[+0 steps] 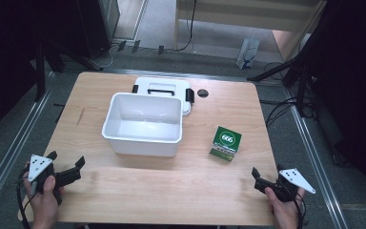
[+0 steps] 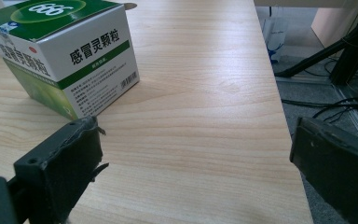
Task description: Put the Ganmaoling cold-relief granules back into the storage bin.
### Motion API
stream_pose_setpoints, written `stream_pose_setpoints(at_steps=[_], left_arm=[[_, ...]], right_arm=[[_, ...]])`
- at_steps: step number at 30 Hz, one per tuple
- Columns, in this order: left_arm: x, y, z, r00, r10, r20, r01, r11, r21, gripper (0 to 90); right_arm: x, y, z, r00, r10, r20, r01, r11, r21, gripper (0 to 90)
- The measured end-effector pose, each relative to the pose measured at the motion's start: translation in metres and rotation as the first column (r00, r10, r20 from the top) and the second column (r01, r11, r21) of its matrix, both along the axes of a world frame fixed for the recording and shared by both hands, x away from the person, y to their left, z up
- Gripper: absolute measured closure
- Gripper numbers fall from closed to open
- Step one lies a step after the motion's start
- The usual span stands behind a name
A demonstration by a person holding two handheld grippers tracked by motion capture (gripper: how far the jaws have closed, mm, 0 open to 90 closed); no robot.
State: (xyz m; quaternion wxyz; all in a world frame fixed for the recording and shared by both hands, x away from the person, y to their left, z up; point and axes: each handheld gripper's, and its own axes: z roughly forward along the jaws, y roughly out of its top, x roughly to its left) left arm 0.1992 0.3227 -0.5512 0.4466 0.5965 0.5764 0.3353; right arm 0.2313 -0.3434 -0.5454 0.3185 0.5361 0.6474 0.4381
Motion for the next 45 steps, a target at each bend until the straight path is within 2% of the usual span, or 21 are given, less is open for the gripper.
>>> stream_pose_setpoints(at_steps=[8,11,14,17,18,19,20,22,25,27,28,31,33,34,35,37,38,39,43,44,45], left_arm=[[0.0,0.0,0.0,1.0,0.001,-0.001,-0.001,1.0,0.002,0.1],[0.001,0.0,0.0,1.0,0.002,-0.003,-0.002,1.0,0.0,0.1],[0.0,0.0,0.0,1.0,0.0,0.002,0.0,1.0,-0.003,0.0],[0.0,0.0,0.0,1.0,-0.001,0.002,0.001,1.0,-0.003,0.1],[0.0,0.0,0.0,1.0,-0.003,0.002,0.003,1.0,-0.003,0.1],[0.0,0.0,0.0,1.0,-0.005,0.002,0.005,1.0,-0.003,0.1],[0.0,0.0,0.0,1.0,-0.005,0.002,0.005,1.0,-0.003,0.1],[0.0,0.001,0.0,1.0,-0.007,0.001,0.007,1.0,-0.004,0.1],[0.0,0.001,0.0,1.0,-0.008,0.001,0.008,1.0,-0.003,0.0],[0.0,0.001,0.0,1.0,-0.008,0.001,0.008,1.0,-0.004,0.1],[0.0,0.0,0.0,1.0,-0.008,0.003,0.008,1.0,-0.004,0.1],[0.0,0.0,0.0,0.9999,-0.01,-0.001,0.01,0.9999,0.0,0.1],[0.0,0.0,0.0,0.9999,-0.011,-0.001,0.011,0.9999,-0.001,0.1],[0.0,0.0,0.0,0.9999,-0.011,-0.001,0.011,0.9999,-0.001,0.1],[0.0,0.0,0.0,0.9999,-0.012,0.0,0.012,0.9999,-0.003,0.1],[0.0,0.001,0.0,0.9999,-0.013,0.0,0.013,0.9999,-0.003,0.1],[0.0,0.0,0.0,0.9999,-0.012,0.0,0.012,0.9999,-0.002,0.1],[0.0,0.0,0.0,0.9999,-0.013,-0.001,0.013,0.9999,-0.002,0.1],[0.0,0.0,0.0,0.9999,-0.014,-0.002,0.014,0.9999,0.001,0.1],[0.001,0.0,0.0,0.9999,-0.015,-0.003,0.015,0.9999,0.003,0.1],[0.001,0.0,0.0,0.9999,-0.015,-0.003,0.015,0.9999,0.002,0.1]], right_arm=[[0.0,0.001,0.0,0.9993,0.038,-0.006,-0.038,0.999,-0.007,4.7],[0.005,0.002,0.003,0.9989,0.029,-0.037,-0.03,0.999,-0.035,6.0],[0.012,0.004,0.01,0.9959,0.042,-0.08,-0.051,0.992,-0.112,11.9],[0.018,0.006,0.016,0.9901,0.086,-0.11,-0.107,0.975,-0.194,11.8],[0.018,0.006,0.016,0.9901,0.086,-0.11,-0.107,0.975,-0.194,11.8],[0.023,0.007,0.02,0.981,0.131,-0.143,-0.164,0.956,-0.245,11.6],[0.023,0.007,0.02,0.981,0.131,-0.143,-0.164,0.956,-0.245,11.6],[0.034,0.007,0.029,0.9695,0.143,-0.2,-0.201,0.928,-0.314,7.9],[0.04,0.007,0.034,0.9637,0.147,-0.223,-0.217,0.918,-0.333,6.2],[0.047,0.007,0.039,0.9511,0.178,-0.252,-0.26,0.902,-0.343,5.7],[0.052,0.009,0.043,0.9288,0.228,-0.292,-0.324,0.883,-0.34,1.1],[0.059,0.016,0.047,0.8893,0.282,-0.36,-0.411,0.838,-0.359,0.0],[0.063,0.022,0.051,0.87,0.298,-0.393,-0.45,0.805,-0.386,0.0],[0.063,0.022,0.051,0.87,0.298,-0.393,-0.45,0.805,-0.386,0.0],[0.069,0.029,0.056,0.8422,0.326,-0.429,-0.5,0.769,-0.397,0.0],[0.073,0.034,0.059,0.8141,0.348,-0.465,-0.544,0.737,-0.401,0.0],[0.073,0.034,0.059,0.8141,0.348,-0.465,-0.544,0.737,-0.401,0.0],[0.076,0.037,0.06,0.8022,0.347,-0.486,-0.56,0.72,-0.41,0.0],[0.089,0.049,0.065,0.7383,0.347,-0.579,-0.636,0.643,-0.427,0.0],[0.091,0.052,0.066,0.7252,0.343,-0.597,-0.648,0.634,-0.423,0.0],[0.097,0.058,0.068,0.6937,0.339,-0.635,-0.678,0.606,-0.417,0.0]])
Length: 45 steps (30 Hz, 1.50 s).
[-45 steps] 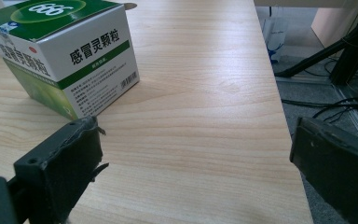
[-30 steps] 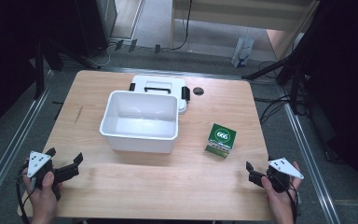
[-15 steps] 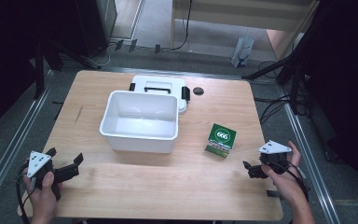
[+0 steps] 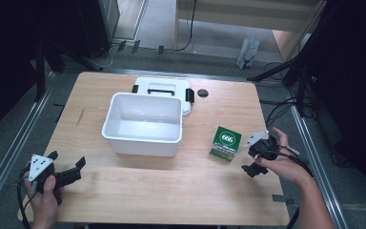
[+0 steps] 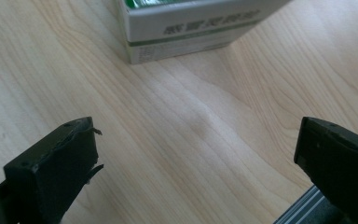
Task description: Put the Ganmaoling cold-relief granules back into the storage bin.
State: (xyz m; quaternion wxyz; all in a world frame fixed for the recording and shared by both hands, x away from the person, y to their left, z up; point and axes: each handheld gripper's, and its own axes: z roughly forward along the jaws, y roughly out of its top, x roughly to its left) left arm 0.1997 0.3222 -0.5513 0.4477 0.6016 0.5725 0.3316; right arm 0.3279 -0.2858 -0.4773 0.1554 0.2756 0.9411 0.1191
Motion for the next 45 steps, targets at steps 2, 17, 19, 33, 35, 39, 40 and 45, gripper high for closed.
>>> stream_pose_setpoints(at_steps=[2,17,19,33,35,39,40,45], left_arm=[[0.0,0.0,0.0,1.0,-0.002,0.002,0.002,1.0,0.0,0.1],[0.0,0.0,0.0,1.0,-0.008,0.002,0.008,0.9999,0.007,0.1],[0.0,0.0,0.0,1.0,-0.008,0.001,0.008,1.0,0.003,0.1],[0.0,0.0,0.0,0.9999,-0.011,0.0,0.011,0.9999,0.001,0.1],[0.0,0.0,0.0,0.9999,-0.011,0.0,0.011,0.9999,0.001,0.1],[0.0,0.0,0.0,0.9999,-0.011,0.0,0.011,0.9999,0.0,0.1],[0.0,0.0,0.0,0.9999,-0.011,0.0,0.011,0.9999,0.0,0.1],[0.0,0.0,0.0,0.9999,-0.011,-0.001,0.011,0.9999,0.0,0.1]], right_arm=[[0.005,0.005,0.002,0.9989,0.026,-0.04,-0.027,0.999,-0.02,0.0],[0.05,0.054,0.02,0.9776,0.08,-0.195,-0.111,0.982,-0.154,0.0],[0.052,0.058,0.021,0.979,0.078,-0.188,-0.109,0.981,-0.159,0.0],[0.071,0.094,0.002,0.9751,0.107,-0.194,-0.147,0.967,-0.208,6.4],[0.071,0.095,0.0,0.9737,0.112,-0.199,-0.152,0.967,-0.205,7.5],[0.073,0.098,-0.003,0.9709,0.132,-0.2,-0.169,0.968,-0.184,11.8],[0.073,0.098,-0.002,0.9704,0.133,-0.202,-0.169,0.97,-0.173,12.8],[0.073,0.099,0.007,0.9748,0.133,-0.18,-0.159,0.977,-0.142,16.0]])
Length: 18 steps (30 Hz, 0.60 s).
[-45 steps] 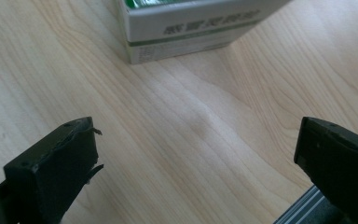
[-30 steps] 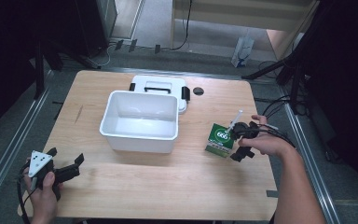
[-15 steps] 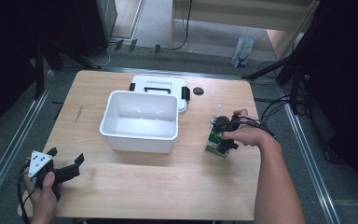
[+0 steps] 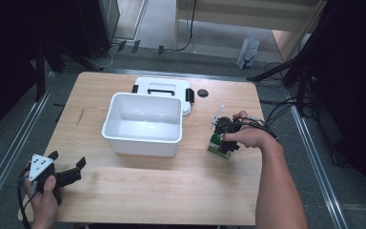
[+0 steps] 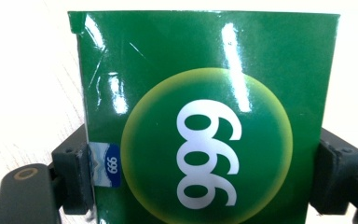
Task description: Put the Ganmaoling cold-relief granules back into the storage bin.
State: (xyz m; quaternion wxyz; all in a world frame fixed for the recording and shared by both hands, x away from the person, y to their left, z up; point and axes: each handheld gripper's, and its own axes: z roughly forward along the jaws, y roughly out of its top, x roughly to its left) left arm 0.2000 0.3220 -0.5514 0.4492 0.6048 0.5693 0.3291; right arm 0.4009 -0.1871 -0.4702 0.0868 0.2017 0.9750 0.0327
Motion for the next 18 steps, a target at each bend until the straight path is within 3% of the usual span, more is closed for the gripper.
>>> stream_pose_setpoints(at_steps=[7,18], left_arm=[[0.0,0.0,0.0,1.0,0.0,0.0,0.0,1.0,0.002,0.1],[0.0,0.001,0.0,1.0,0.004,0.0,-0.004,1.0,-0.003,0.0]], right_arm=[[-0.001,0.007,0.024,0.9991,0.037,-0.019,-0.036,0.999,0.022,16.3],[0.003,0.025,0.064,0.9957,0.092,0.011,-0.093,0.995,0.024,16.3]])
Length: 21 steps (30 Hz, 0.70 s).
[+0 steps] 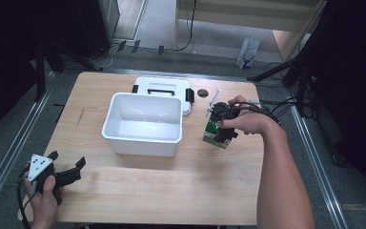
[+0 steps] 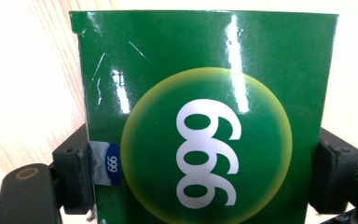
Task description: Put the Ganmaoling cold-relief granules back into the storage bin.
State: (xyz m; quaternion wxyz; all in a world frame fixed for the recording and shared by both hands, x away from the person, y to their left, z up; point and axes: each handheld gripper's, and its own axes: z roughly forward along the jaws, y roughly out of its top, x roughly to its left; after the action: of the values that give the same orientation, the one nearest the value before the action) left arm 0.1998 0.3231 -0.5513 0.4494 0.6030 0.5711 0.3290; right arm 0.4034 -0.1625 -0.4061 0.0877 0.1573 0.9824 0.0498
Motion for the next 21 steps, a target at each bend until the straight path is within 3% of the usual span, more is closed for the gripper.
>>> stream_pose_setpoints(at_steps=[10,21], left_arm=[[0.0,0.0,0.0,1.0,-0.002,0.0,0.002,1.0,-0.007,0.1],[0.0,0.001,0.0,1.0,-0.002,0.001,0.002,0.9999,-0.013,0.1]], right_arm=[[0.004,0.027,0.028,0.9973,0.073,-0.005,-0.073,0.997,-0.017,16.3],[0.005,0.053,0.06,0.9934,0.115,0.007,-0.115,0.993,-0.016,16.4]])
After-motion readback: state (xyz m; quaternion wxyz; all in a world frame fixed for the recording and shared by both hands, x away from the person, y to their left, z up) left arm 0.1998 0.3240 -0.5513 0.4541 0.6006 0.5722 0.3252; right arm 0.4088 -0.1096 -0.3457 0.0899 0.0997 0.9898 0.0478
